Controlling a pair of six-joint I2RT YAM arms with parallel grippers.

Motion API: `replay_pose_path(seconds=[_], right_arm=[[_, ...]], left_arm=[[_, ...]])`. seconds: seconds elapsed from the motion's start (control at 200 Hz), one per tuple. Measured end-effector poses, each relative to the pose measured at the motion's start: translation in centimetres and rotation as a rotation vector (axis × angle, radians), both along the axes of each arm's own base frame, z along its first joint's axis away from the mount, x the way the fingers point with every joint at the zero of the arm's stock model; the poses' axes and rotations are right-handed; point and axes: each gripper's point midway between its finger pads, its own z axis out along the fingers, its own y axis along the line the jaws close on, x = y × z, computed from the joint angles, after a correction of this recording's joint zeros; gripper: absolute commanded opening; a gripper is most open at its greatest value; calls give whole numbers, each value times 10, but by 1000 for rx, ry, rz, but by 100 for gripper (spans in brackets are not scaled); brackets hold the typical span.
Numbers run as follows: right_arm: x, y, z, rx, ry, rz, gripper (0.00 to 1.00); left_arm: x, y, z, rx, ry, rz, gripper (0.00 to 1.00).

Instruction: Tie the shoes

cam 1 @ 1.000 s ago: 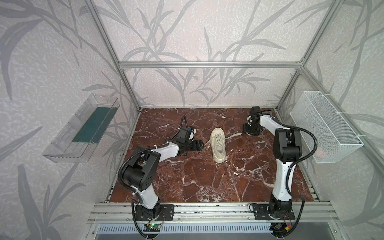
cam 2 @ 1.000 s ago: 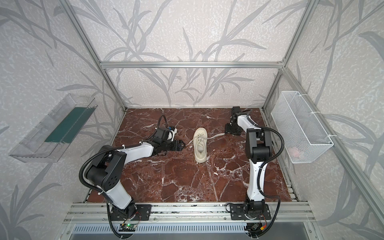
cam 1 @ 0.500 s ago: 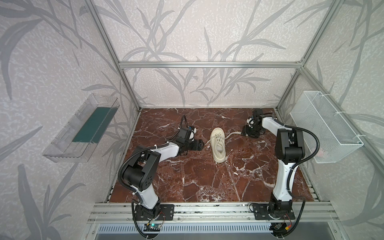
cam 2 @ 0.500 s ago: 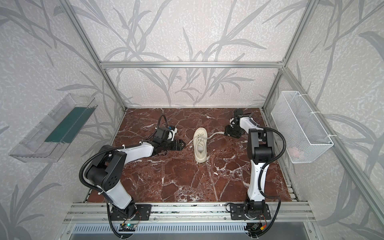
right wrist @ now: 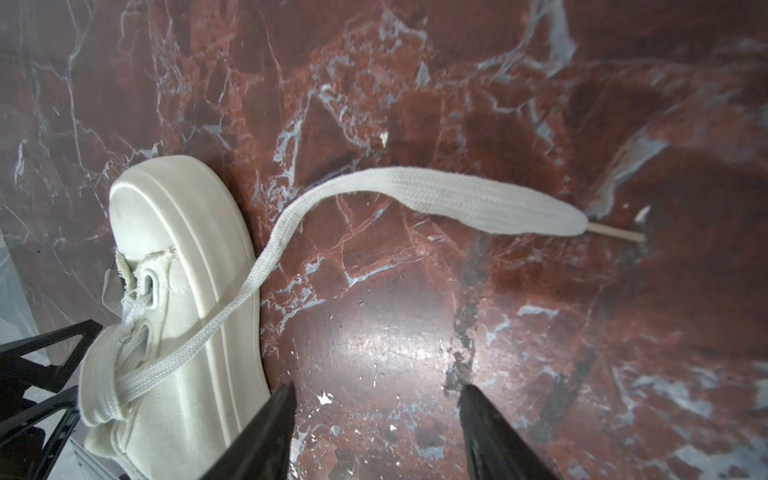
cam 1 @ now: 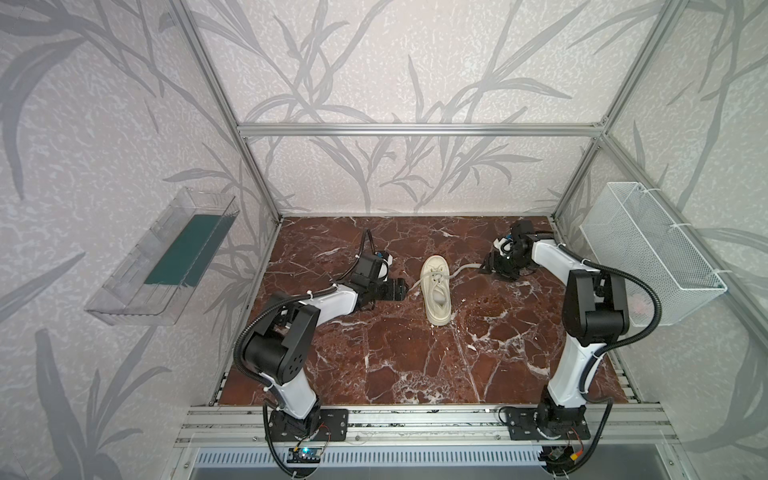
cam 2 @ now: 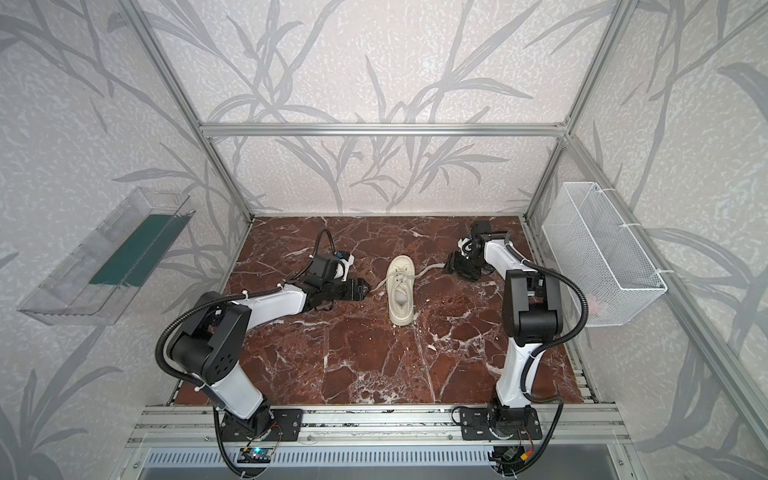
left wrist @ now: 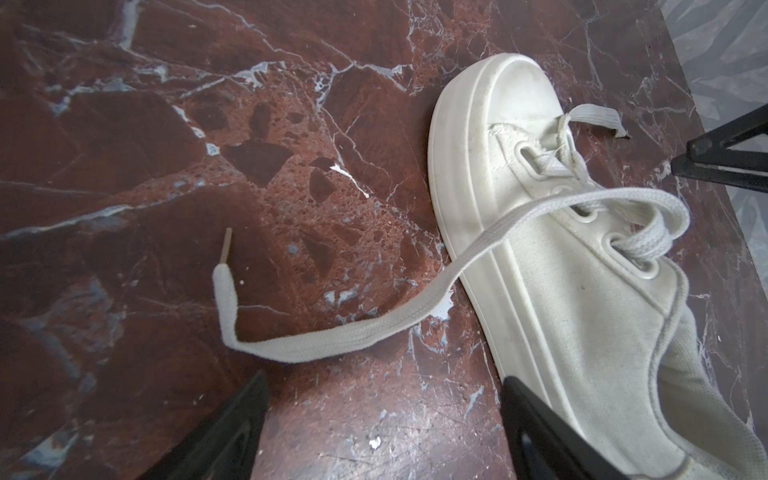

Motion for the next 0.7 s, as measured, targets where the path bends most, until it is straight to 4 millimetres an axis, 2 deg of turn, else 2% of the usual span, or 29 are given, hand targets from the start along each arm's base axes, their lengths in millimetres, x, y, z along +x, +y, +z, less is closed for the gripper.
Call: replay_pose_path(seconds=[0.185, 0.335, 0.485, 0.7], right_arm=[[29, -4, 3, -32, -36, -1, 63], [43, -6, -11, -48, -27, 8, 63], [47, -7, -27, -57, -1, 14, 63], [46, -7, -28, -59, 3, 22, 63]], left_arm=[[-1, 0, -1, 3, 5, -1, 89], [0, 0, 1, 2, 2, -1, 89], [5, -2, 5, 6, -7, -8, 89], [16, 7, 2, 109, 15, 3, 84]])
